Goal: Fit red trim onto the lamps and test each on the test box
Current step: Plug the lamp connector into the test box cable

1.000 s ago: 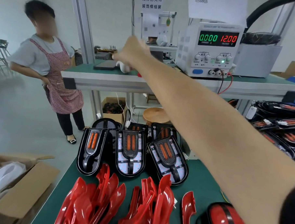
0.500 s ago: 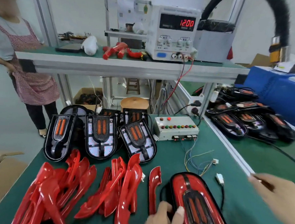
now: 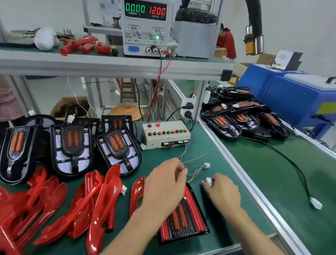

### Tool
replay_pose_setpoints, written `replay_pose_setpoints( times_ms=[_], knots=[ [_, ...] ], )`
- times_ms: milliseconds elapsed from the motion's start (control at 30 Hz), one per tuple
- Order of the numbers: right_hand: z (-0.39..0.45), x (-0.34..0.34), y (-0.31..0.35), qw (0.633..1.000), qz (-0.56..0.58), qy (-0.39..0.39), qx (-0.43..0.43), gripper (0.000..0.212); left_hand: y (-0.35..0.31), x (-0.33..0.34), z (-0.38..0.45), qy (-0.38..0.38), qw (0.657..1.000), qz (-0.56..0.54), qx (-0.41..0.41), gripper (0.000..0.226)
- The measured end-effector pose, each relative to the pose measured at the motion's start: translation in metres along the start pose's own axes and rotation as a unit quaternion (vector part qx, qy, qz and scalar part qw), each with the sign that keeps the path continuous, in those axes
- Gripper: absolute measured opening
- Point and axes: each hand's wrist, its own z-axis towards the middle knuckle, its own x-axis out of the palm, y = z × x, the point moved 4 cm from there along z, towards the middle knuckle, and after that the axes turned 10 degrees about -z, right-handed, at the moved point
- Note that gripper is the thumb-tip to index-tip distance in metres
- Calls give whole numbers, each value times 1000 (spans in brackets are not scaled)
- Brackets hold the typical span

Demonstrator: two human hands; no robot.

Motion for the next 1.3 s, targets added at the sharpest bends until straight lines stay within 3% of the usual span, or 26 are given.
replay_pose_setpoints(
  times_ms=[67,233,367,500,567,767,900,1167,1300],
  knots=[
    [3,2,0,1000,3,-16,-1,32,-8,26,41,53,998,14,18,9],
    [-3,4,-17,988,141,-67,-8,27,-5,97,116,177,978,110,1,20],
    [3,3,-30,948,314,-58,19,20,7,138,134,249,950,186,4,22],
    [11,6,-27,916,398,-40,10,13,14,154,140,282,937,207,27,23],
    [15,7,-22,902,431,-28,1,10,15,150,144,298,936,182,42,22],
    [21,13,-12,880,474,-38,-1,8,24,112,142,334,941,-30,34,3],
    [18,14,-15,847,530,-48,-3,11,23,93,137,327,938,-100,45,11],
    [14,5,-9,887,456,-35,-63,32,18,82,134,328,938,-82,73,13],
    [13,5,-6,887,455,-13,-71,40,20,79,132,336,936,-76,71,9]
  ],
)
